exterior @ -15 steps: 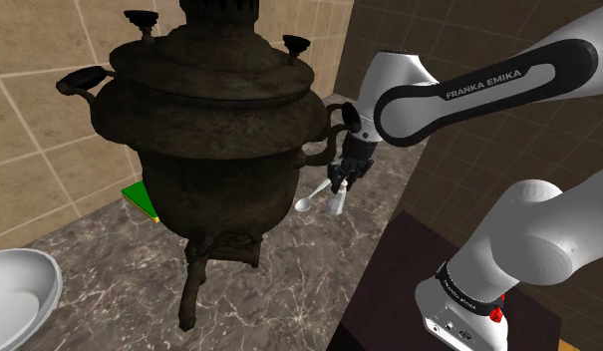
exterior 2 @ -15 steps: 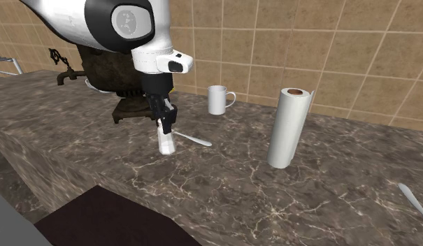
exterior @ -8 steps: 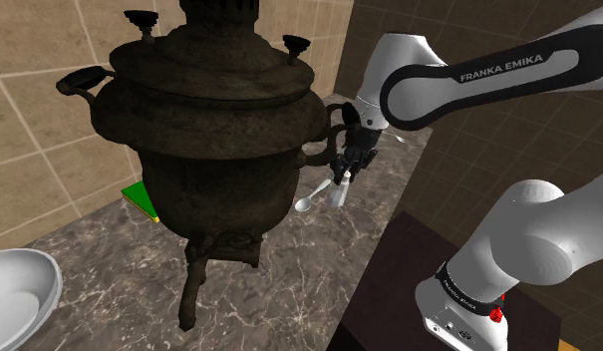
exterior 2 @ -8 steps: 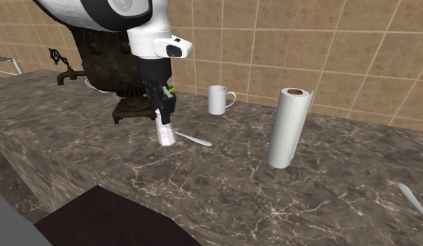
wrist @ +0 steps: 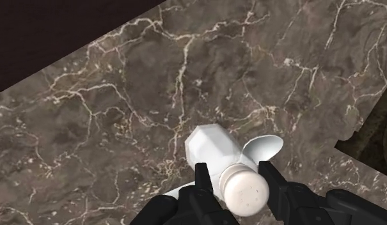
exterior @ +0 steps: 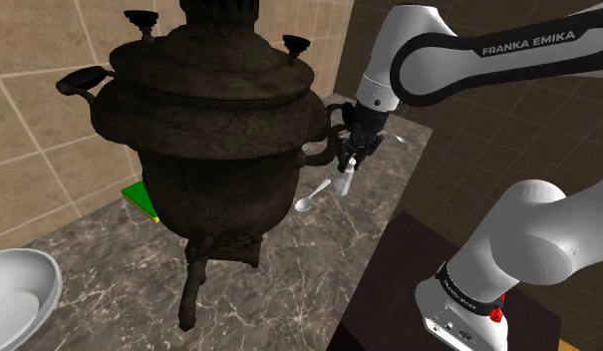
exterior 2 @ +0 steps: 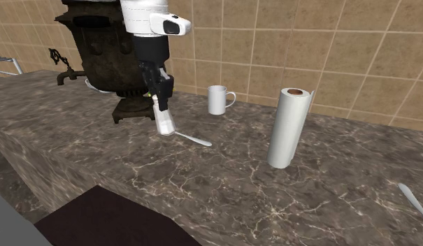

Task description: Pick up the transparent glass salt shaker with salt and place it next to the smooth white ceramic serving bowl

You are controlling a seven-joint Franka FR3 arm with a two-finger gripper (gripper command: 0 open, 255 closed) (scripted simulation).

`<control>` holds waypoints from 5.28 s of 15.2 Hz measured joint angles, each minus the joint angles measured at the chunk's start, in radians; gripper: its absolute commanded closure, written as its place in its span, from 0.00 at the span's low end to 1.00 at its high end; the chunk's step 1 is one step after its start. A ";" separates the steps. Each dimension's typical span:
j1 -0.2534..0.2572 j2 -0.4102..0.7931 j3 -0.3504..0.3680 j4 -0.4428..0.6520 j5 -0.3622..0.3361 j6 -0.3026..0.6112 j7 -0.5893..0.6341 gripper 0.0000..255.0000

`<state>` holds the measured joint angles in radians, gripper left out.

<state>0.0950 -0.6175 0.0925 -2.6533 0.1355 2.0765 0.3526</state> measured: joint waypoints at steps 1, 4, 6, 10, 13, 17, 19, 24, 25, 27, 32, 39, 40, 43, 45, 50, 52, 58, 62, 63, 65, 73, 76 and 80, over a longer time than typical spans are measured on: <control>-0.001 -0.007 -0.001 0.009 -0.001 -0.016 0.001 1.00; -0.002 -0.015 -0.003 0.044 -0.005 -0.059 0.004 1.00; -0.002 -0.024 -0.003 0.069 -0.006 -0.092 0.008 1.00; -0.003 -0.034 -0.007 0.114 -0.010 -0.148 0.011 1.00; -0.005 -0.041 -0.010 0.151 -0.013 -0.191 0.013 1.00; -0.005 -0.039 -0.011 0.208 -0.016 -0.246 0.019 1.00; -0.007 -0.041 -0.015 0.232 -0.019 -0.273 0.018 1.00; 0.022 -0.018 0.051 0.254 0.015 -0.264 0.092 1.00; 0.026 -0.014 0.063 0.261 0.022 -0.256 0.113 1.00; 0.043 0.010 0.104 0.278 0.039 -0.240 0.161 1.00; 0.077 0.098 0.207 0.343 0.071 -0.201 0.280 1.00; 0.106 0.267 0.358 0.465 0.066 -0.147 0.457 1.00; 0.112 0.289 0.383 0.495 0.059 -0.145 0.488 1.00; 0.119 0.362 0.446 0.579 0.029 -0.178 0.574 1.00; 0.123 0.431 0.489 0.651 -0.005 -0.216 0.635 1.00; 0.159 0.615 0.587 0.792 -0.017 -0.197 0.794 1.00; 0.190 0.717 0.607 0.874 -0.010 -0.170 0.864 1.00; 0.388 0.974 0.560 1.152 -0.211 -0.229 1.016 1.00; 0.501 1.072 0.492 1.284 -0.292 -0.271 1.053 1.00; 0.508 1.070 0.481 1.268 -0.288 -0.241 1.050 1.00; 0.521 1.064 0.458 1.257 -0.269 -0.213 1.046 1.00; 0.594 1.035 0.362 1.149 -0.228 -0.074 1.033 1.00; 0.620 1.038 0.318 1.116 -0.151 -0.022 1.018 1.00; 0.688 1.036 0.251 1.107 -0.190 0.007 1.012 1.00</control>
<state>0.7828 0.4181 0.3434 -1.5464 -0.0543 2.0836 1.3649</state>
